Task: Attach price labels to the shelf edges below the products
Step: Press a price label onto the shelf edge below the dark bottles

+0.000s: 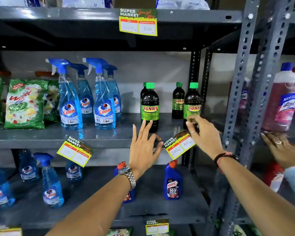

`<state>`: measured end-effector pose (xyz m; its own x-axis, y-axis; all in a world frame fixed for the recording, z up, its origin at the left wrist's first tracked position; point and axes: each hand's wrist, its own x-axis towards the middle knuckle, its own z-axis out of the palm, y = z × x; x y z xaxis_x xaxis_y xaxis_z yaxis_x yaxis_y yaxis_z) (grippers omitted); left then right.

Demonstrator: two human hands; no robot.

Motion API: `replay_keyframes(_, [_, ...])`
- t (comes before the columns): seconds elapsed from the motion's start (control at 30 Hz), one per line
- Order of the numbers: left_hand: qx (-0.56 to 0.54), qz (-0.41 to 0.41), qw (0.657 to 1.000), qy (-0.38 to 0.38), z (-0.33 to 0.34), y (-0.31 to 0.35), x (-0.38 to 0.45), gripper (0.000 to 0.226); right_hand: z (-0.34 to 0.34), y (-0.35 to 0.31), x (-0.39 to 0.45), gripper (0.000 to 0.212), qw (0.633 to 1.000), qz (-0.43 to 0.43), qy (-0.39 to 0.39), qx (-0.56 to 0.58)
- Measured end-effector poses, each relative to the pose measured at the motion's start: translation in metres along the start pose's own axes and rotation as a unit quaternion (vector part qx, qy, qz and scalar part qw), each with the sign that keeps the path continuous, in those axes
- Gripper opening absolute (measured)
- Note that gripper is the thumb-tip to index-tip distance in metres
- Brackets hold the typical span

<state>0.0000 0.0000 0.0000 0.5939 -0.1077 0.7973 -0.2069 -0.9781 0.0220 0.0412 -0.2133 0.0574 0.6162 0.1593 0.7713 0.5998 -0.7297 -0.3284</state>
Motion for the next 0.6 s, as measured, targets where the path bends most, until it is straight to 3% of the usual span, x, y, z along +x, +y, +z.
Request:
replay_keyframes(0.1, [0.003, -0.014, 1.000, -0.012, 0.005, 0.006, 0.001, 0.031, 0.003, 0.008, -0.006, 0.026, 0.998, 0.003, -0.036, 0.046])
replay_keyframes(0.37, [-0.062, -0.048, 0.996, -0.044, 0.012, 0.012, 0.002, 0.018, 0.012, 0.017, -0.017, 0.015, 0.998, 0.002, -0.065, 0.014])
replay_keyframes(0.6, [-0.196, -0.088, 0.975, -0.053, -0.008, 0.007, 0.016, 0.013, 0.011, 0.018, -0.015, 0.009, 0.995, 0.003, -0.070, 0.075])
